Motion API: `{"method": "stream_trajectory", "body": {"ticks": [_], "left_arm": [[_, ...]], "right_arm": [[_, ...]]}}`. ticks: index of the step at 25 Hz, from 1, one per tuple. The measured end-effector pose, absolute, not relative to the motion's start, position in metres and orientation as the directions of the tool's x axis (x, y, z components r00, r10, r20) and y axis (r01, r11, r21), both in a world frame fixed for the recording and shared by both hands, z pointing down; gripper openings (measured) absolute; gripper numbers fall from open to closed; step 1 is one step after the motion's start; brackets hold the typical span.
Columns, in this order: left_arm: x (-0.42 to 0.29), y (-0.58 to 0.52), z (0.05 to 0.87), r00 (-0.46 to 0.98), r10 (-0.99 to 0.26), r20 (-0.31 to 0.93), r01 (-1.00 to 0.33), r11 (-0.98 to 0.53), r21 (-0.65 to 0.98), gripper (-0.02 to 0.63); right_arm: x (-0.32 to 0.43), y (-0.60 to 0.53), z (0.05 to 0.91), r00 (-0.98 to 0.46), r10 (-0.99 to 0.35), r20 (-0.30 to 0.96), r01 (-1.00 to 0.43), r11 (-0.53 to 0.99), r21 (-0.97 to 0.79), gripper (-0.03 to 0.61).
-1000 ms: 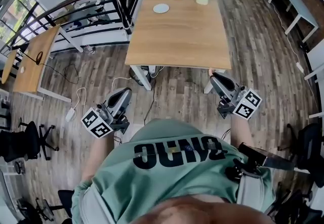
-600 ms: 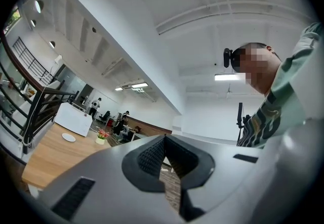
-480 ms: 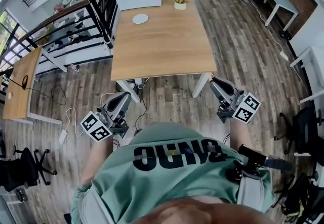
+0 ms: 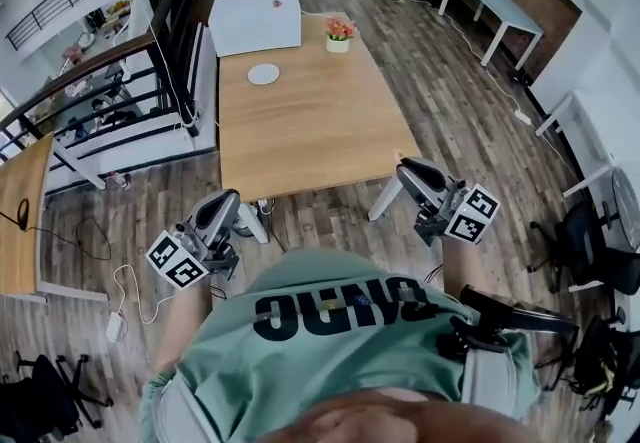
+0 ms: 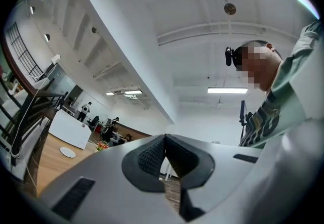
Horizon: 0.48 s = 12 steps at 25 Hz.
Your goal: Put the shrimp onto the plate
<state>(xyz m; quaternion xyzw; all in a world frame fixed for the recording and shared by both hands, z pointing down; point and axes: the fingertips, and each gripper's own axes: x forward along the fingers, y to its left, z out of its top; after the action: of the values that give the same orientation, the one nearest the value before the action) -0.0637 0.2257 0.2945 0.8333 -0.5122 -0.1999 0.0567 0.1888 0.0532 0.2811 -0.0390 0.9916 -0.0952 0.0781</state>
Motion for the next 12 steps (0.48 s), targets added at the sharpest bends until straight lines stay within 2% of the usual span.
{"method": "stream_trajectory", "body": {"ticks": [5, 12], "left_arm": [[-0.135, 0.236, 0.294, 0.403, -0.866, -0.295, -0.822, -0.485, 0.298, 0.005], [-0.203, 0.252, 0.304, 0.386, -0.870, -0.305, -0.822, -0.475, 0.315, 0.005]], "right_arm": [[0.112, 0.074, 0.274, -0.988, -0.083, -0.131, -0.057, 0.980, -0.190, 0.057], [0.041, 0.089, 0.271, -0.993, -0.073, -0.098, -0.054, 0.981, -0.184, 0.057]]}}
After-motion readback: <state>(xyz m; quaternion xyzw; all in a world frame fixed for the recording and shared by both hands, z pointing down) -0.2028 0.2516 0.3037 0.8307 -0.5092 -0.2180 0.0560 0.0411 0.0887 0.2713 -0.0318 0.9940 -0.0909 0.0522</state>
